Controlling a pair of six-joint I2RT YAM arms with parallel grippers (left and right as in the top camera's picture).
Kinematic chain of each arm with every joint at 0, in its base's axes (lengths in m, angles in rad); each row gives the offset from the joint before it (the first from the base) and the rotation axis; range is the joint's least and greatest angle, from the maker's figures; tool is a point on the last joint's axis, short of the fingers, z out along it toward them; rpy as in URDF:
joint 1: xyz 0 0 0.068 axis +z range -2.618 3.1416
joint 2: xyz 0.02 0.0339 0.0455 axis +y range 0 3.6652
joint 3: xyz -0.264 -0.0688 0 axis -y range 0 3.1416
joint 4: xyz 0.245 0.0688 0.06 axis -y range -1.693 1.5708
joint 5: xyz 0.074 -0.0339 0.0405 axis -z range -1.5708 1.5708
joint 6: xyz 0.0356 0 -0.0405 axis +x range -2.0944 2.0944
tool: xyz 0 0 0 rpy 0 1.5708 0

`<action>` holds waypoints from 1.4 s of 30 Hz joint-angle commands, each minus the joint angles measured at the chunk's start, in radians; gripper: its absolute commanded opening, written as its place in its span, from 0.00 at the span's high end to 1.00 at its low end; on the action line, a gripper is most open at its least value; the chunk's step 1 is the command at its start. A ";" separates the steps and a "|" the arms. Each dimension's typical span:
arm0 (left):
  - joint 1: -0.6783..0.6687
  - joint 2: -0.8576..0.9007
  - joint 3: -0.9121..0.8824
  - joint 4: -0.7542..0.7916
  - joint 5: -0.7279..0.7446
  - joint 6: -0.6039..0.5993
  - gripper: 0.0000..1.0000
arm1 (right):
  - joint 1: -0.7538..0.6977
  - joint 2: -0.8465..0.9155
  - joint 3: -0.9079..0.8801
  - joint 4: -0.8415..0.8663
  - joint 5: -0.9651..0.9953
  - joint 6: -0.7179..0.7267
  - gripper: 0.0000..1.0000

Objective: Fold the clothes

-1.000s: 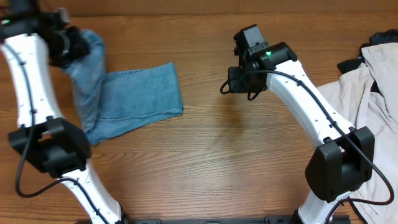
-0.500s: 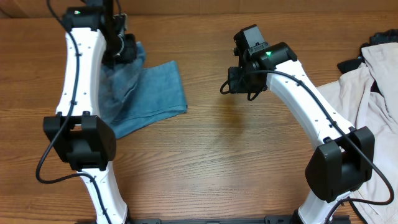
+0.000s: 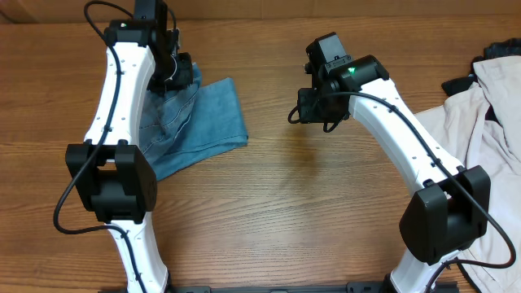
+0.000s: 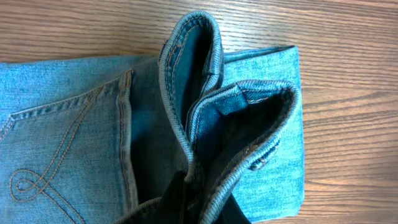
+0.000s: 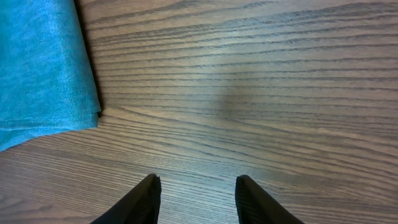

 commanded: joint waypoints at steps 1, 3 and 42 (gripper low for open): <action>-0.042 -0.042 -0.010 0.055 0.117 -0.069 0.96 | 0.000 -0.008 0.014 0.000 -0.008 0.001 0.58; -0.061 -0.042 -0.010 0.113 0.191 -0.100 0.89 | 0.000 -0.004 0.014 0.000 -0.008 0.001 0.58; 0.150 0.058 -0.010 0.274 -0.040 0.142 0.28 | 0.242 0.220 0.014 0.376 -0.352 -0.139 0.57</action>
